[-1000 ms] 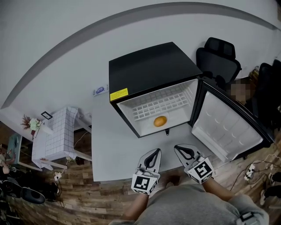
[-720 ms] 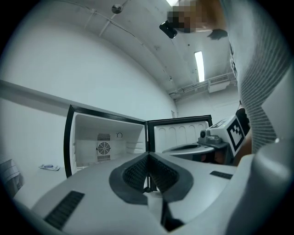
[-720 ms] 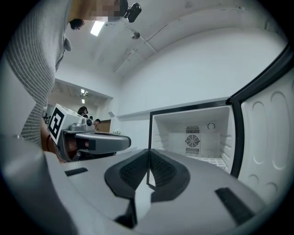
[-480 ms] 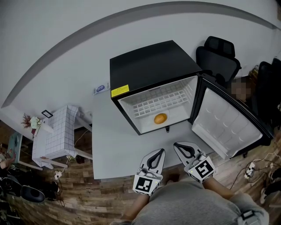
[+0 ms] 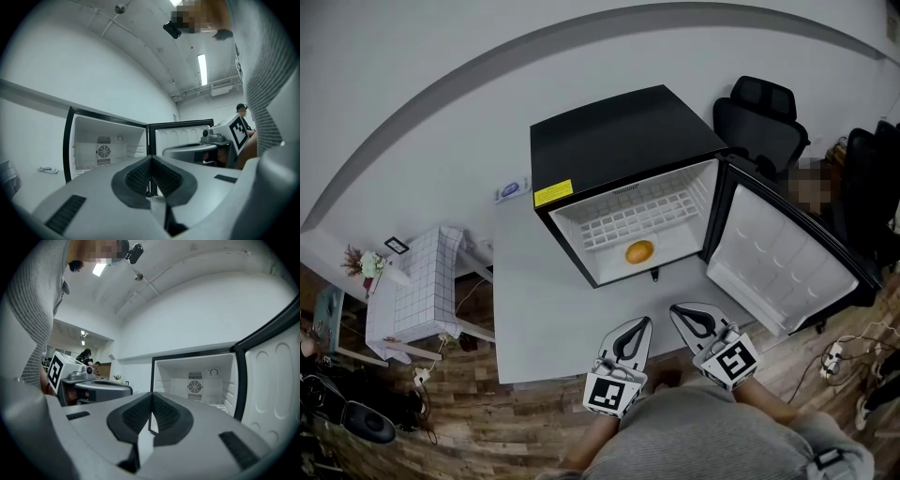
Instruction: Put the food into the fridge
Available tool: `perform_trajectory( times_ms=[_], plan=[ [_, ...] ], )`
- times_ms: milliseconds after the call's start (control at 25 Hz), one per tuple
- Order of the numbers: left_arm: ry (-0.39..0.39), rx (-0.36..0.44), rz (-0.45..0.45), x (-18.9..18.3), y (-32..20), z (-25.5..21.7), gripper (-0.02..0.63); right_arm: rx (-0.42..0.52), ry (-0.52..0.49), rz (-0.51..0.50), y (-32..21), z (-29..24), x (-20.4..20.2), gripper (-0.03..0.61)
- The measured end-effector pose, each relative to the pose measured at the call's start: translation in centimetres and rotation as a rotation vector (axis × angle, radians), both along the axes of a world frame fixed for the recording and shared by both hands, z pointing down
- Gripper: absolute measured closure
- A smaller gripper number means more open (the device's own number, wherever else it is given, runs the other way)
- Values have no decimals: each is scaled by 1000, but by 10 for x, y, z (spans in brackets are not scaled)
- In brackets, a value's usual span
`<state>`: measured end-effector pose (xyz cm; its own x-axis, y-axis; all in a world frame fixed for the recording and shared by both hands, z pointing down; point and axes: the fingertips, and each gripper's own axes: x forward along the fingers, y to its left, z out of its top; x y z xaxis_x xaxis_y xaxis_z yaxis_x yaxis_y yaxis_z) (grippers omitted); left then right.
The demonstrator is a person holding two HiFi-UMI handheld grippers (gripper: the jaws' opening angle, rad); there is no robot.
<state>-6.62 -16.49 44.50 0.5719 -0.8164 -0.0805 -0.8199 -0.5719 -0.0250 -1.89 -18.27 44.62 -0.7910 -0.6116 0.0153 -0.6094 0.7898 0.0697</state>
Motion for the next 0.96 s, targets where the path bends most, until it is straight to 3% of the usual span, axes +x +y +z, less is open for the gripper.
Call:
perform_trajectory(
  times_ms=[280,560,720,840,960],
  plan=[
    [-56,-118,-14,-6,3,18,603,-12,36,1,1,2,-1,566],
    [-55,-120,-4,-4,3,16,603,16,-5,-14,3,-7,-4,566],
    [2,-30,14,1,2,4,603,22,-21,-4,4,-9,-3,566],
    [-35,-104,6,-2,5,15,603,-19,27,13,5,-1,1,566],
    [-40,-108,6,-3,6,15,603,-41,45,20,5,3,1,566]
  ],
)
